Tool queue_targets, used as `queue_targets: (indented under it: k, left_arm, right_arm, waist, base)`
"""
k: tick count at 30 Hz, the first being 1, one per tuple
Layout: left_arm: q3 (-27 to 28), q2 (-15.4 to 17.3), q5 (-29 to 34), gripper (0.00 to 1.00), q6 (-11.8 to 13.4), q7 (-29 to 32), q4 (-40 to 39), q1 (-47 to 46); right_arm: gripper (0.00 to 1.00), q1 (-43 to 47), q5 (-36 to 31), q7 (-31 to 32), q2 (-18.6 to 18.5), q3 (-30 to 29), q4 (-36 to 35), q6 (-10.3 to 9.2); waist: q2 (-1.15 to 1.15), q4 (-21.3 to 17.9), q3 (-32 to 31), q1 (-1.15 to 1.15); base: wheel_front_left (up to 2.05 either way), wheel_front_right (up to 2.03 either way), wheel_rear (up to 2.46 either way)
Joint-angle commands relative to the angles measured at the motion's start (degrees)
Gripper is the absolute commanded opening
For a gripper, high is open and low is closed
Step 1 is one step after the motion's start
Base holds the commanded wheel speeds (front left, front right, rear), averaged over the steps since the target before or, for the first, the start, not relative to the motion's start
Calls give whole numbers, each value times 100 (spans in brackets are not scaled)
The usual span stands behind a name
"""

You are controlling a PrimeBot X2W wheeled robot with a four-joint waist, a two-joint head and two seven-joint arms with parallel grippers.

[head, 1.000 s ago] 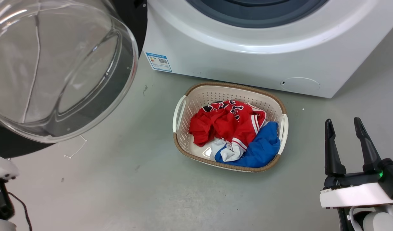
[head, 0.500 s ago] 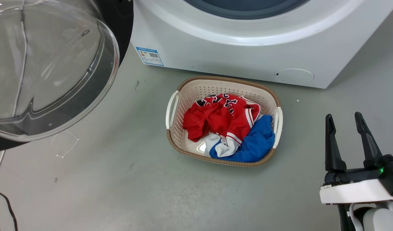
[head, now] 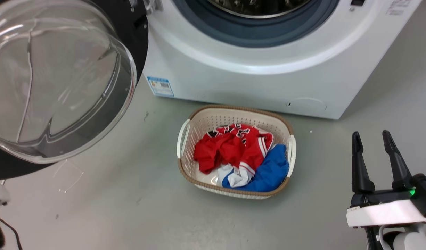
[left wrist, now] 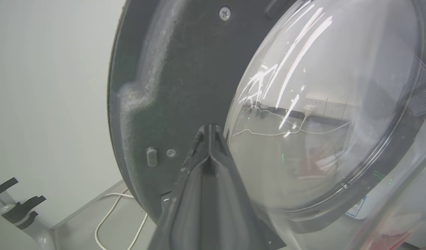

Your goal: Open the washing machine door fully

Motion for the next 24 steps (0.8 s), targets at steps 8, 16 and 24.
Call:
queue_targets:
  k: [8,16,24]
  left_arm:
    - [-428,-573,374,0,-164,12,-1142,724]
    - [-1185,-1063,657,0,-174,13,-2033,1257]
    - [-1842,-1291,668,0,-143,13,-2440,1702]
  right_arm:
    - [100,316,103,-10,8,-94,20,-1]
    - [100,468,122,-10,8,-116,-5,-1]
    - [100,615,123,-10,8,-31,-82,-1]
  waist:
    - [0,-134,-691,0]
    - [0,-303,-1010,0]
    - [0,-550,-1216,0]
  base:
    - [0,0,0]
    - [0,0,0]
    - [0,0,0]
